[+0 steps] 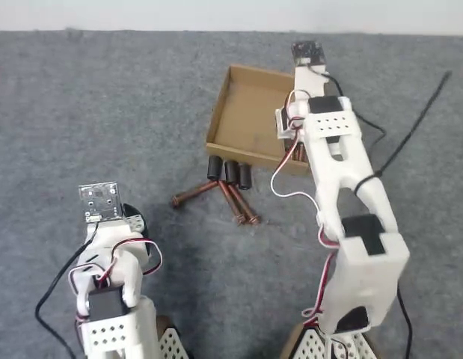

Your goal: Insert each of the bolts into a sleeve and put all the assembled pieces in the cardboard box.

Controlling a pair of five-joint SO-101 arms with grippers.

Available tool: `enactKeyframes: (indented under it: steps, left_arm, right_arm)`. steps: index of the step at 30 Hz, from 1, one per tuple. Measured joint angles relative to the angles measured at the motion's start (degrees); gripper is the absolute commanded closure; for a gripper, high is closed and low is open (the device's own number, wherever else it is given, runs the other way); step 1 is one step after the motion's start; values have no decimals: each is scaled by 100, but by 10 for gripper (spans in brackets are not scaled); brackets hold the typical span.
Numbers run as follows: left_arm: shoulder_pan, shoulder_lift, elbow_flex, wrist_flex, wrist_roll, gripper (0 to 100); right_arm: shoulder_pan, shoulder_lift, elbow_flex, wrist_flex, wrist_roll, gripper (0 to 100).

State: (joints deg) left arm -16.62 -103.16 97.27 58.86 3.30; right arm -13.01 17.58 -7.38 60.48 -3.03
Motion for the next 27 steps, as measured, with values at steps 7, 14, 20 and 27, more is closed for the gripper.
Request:
enactKeyframes:
  steps: [7,14,20,27]
  left_arm:
    - [0,0,0,0,0,988]
    - [0,0,0,0,0,988]
    - [0,0,0,0,0,988]
    - [0,0,0,0,0,988]
  right_arm:
    - [-202,-862,0,1512,-18,925]
    - [-1073,-1495,0,3095,-18,925]
    - [-1925,-1855,18,3974,-18,925]
    - [-2681,-2690,1451,3912,-18,925]
